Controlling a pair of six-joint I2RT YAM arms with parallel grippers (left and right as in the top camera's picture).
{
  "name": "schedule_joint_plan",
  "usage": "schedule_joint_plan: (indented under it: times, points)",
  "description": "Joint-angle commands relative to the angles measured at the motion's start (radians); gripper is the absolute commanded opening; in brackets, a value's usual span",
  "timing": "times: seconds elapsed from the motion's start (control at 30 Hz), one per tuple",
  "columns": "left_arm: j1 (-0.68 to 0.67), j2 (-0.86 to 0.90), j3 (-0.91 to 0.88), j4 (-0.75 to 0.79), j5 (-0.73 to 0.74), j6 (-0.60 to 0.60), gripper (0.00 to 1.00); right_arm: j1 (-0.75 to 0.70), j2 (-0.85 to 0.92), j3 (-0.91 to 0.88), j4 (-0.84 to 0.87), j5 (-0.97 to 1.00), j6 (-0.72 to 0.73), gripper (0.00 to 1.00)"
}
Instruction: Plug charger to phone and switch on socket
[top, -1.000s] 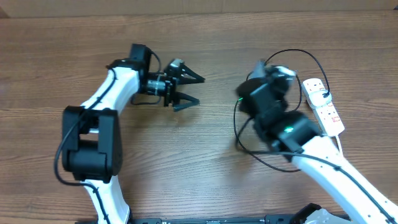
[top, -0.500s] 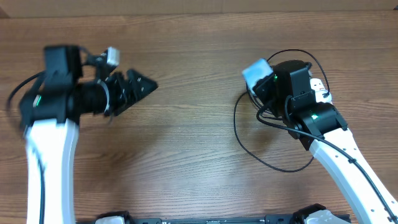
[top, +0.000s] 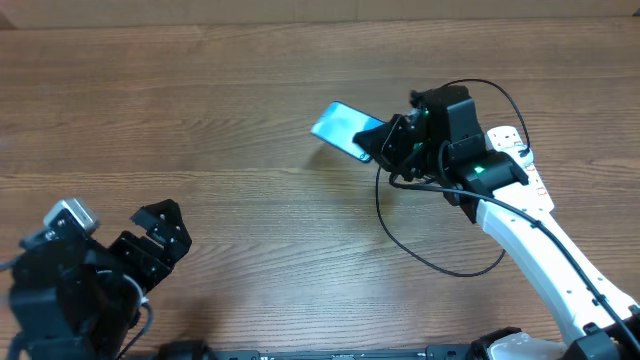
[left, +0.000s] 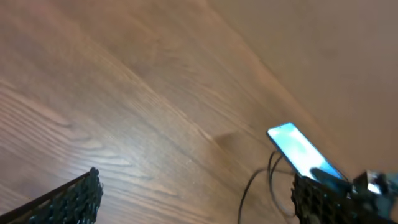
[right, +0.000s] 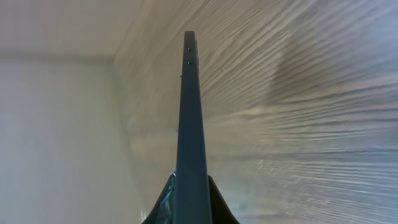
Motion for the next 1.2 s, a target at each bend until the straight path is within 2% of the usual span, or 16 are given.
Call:
schedule_joint_plan:
  times: [0.0, 0.07, 0.17, 0.27, 0.4, 0.47, 0.53, 0.67, 0.73, 0.9, 1.03, 1.1, 1.17]
  points:
    - [0.004, -0.008, -0.164, 0.103, 0.054, -0.175, 1.0, 0.0, -0.011, 0.004, 0.029, -0.167, -0.175, 0.04]
    - [0.004, 0.002, -0.257, 0.242, 0.201, -0.177, 1.0, 0.0, -0.011, -0.002, 0.04, -0.167, -0.211, 0.04]
    - [0.004, 0.048, -0.405, 0.533, 0.451, -0.204, 1.0, 0.001, -0.011, -0.021, 0.081, -0.194, -0.338, 0.04]
    - [0.004, 0.151, -0.506, 0.763, 0.606, -0.271, 1.0, 0.001, -0.009, -0.047, 0.121, -0.227, -0.438, 0.04]
    - [0.003, 0.322, -0.532, 0.896, 0.772, -0.323, 1.0, 0.001, 0.013, -0.05, 0.159, -0.252, -0.425, 0.04]
    - [0.001, 0.393, -0.532, 0.969, 0.862, -0.323, 1.0, 0.001, 0.028, -0.05, 0.191, -0.253, -0.345, 0.04]
    - [-0.011, 0.47, -0.532, 1.058, 0.935, -0.351, 0.99, 0.001, 0.054, -0.05, 0.249, -0.252, -0.206, 0.04]
    - [-0.064, 0.58, -0.532, 1.188, 0.959, -0.44, 0.98, 0.016, 0.1, -0.053, 0.313, -0.195, 0.114, 0.04]
    - [-0.096, 0.615, -0.532, 1.243, 0.959, -0.478, 0.98, 0.04, 0.117, -0.053, 0.313, -0.147, 0.207, 0.04]
    - [-0.161, 0.655, -0.532, 1.346, 0.922, -0.523, 0.88, 0.115, 0.126, -0.053, 0.333, -0.096, 0.362, 0.04]
    - [-0.18, 0.655, -0.532, 1.344, 0.886, -0.55, 0.84, 0.167, 0.126, -0.053, 0.392, -0.092, 0.378, 0.04]
    - [-0.18, 0.655, -0.532, 1.344, 0.885, -0.551, 0.76, 0.18, 0.126, -0.053, 0.402, -0.079, 0.433, 0.04]
    - [-0.18, 0.655, -0.532, 1.343, 0.881, -0.558, 0.72, 0.18, 0.126, -0.053, 0.404, -0.08, 0.449, 0.04]
